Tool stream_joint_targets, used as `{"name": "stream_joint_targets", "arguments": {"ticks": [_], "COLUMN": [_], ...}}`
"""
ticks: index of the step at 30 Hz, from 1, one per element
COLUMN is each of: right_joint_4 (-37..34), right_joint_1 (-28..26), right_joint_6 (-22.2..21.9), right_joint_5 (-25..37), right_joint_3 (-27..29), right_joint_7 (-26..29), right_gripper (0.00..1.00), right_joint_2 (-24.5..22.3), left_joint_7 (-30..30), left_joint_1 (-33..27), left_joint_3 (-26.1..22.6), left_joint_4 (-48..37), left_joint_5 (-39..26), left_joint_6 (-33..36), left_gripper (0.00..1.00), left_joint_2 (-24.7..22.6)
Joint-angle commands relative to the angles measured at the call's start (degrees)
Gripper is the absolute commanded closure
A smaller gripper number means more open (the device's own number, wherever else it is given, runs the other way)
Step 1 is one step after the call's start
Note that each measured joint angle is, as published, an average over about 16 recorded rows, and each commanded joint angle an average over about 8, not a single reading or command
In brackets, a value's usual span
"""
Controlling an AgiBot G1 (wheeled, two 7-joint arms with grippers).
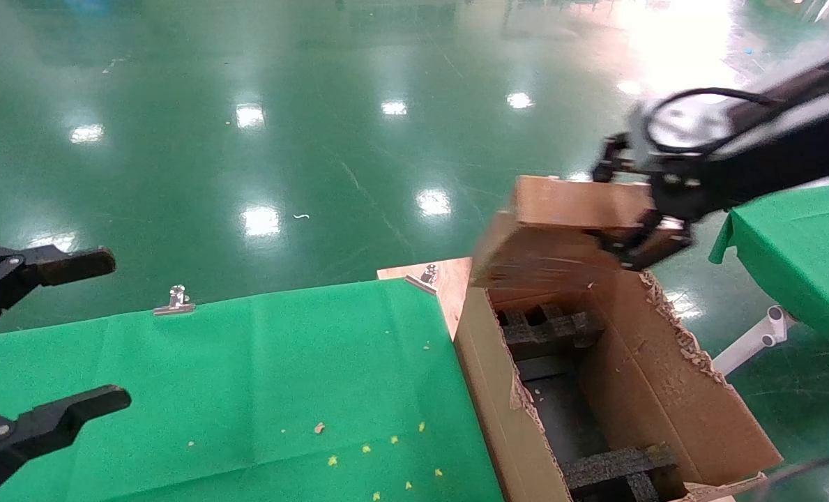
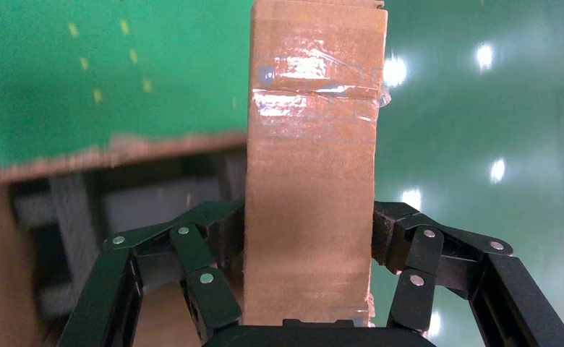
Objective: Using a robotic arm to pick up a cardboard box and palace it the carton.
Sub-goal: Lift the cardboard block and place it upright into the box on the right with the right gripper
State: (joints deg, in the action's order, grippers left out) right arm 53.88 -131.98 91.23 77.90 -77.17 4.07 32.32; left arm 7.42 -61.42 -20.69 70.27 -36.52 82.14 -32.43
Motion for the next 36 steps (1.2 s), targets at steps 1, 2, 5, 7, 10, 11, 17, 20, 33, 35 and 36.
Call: {"name": "stream_joint_targets", "arguments": {"ticks": [1,2,5,7,10,11,17,20,33,35,36], "right_joint_4": [0.9,1.3,1.8,1.6,0.4,-0.1,-3.2,-4.2,-1.9,-0.5,0.2], "right_joint_1": [-1.8,-2.4,-3.5,-3.6,-2.5,-1.8,4.1,7.3,21.3,23.0,23.7], "right_joint_6": [0.1,0.1,-0.2,-0.6,-1.9,-2.7,-9.5,-13.1,-31.2,-33.9,-35.2], "right_joint_5": [0.6,0.8,1.2,1.2,0.3,-0.3,-5.2,-8.4,-27.5,-30.2,-31.3], "right_joint_3": [-1.9,-2.8,-5.6,-7.0,-8.5,-8.8,-9.7,-10.1,-13.2,-13.9,-14.2], "right_joint_7": [1.0,1.5,3.3,4.4,6.2,6.8,11.5,14.5,24.4,25.1,25.3], "right_gripper": [1.00,1.00,1.00,1.00,1.00,1.00,1.00,1.00,1.00,1.00,1.00], "right_joint_2": [-2.2,-3.3,-6.3,-8.0,-10.4,-11.2,-15.1,-16.8,-25.8,-27.0,-27.5], "left_joint_7": [0.0,0.0,0.0,0.0,0.0,0.0,0.0,0.0,0.0,0.0,0.0], "left_joint_1": [0.0,0.0,0.0,0.0,0.0,0.0,0.0,0.0,0.0,0.0,0.0], "left_joint_3": [0.0,0.0,0.0,0.0,0.0,0.0,0.0,0.0,0.0,0.0,0.0], "left_joint_4": [0.0,0.0,0.0,0.0,0.0,0.0,0.0,0.0,0.0,0.0,0.0], "left_joint_5": [0.0,0.0,0.0,0.0,0.0,0.0,0.0,0.0,0.0,0.0,0.0], "left_joint_6": [0.0,0.0,0.0,0.0,0.0,0.0,0.0,0.0,0.0,0.0,0.0], "left_gripper": [0.00,0.00,0.00,0.00,0.00,0.00,0.00,0.00,0.00,0.00,0.00], "left_joint_2": [0.0,0.0,0.0,0.0,0.0,0.0,0.0,0.0,0.0,0.0,0.0]}}
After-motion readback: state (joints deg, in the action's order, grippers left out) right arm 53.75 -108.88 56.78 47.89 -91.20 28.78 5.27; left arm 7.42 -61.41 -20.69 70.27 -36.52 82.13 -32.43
